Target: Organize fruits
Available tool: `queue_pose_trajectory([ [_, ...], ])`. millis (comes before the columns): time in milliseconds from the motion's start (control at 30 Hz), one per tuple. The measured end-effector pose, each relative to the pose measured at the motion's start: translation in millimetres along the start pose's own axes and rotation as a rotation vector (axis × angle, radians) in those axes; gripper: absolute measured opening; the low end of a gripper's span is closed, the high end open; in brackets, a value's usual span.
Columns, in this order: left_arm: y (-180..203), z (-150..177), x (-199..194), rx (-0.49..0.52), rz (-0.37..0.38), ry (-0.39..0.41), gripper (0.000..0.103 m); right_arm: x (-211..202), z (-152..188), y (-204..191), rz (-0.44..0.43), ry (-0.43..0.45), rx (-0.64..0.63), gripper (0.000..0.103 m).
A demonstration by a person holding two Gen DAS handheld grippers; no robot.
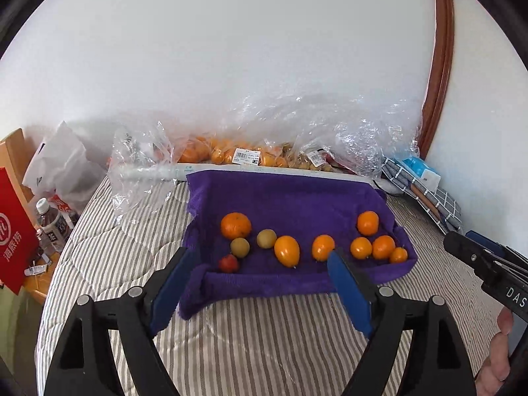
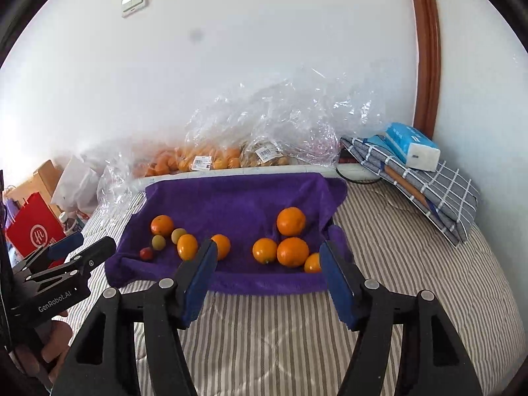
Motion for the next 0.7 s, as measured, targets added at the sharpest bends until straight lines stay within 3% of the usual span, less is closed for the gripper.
queue_pose_trajectory([
  [67,1.5,7.0,-16.9,-0.004,0.000,0.004,0.089,-19.2,11.4,1.9,0.008,-0.010,0.027,0.065],
  [133,2.8,13.8,-34.0,-0.004,-0.006,0.006,0.091,-38.5,19.6,1.5,0.023,0.007,0.025,0.072],
  [200,3.8,19.1,-49.4,0.001,-0.018,0.016,0.092,-61.4,28.1,1.3,0.057,0.047,0.015,0.086],
  [300,5.8,27.7,-75.1,0.006,-0.042,0.051,0.097,-85.7,39.6,-0.7,0.065,0.082,0.003,0.095],
  [700,25.9,44.4,-136.0,0.040,-0.085,0.116,0.100,-133.4,67.6,7.8,0.104,0.091,-0.010,0.099],
])
Point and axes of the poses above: each gripper's, at about its wrist camera, not at the fingertips, and x roughly the way its jaws point, y to its right, z to its underside, the point moved 9 cm from there along x, roughly the way its jaws point, and after that the axes turned 10 degrees about -y, right-handed, at the moved point
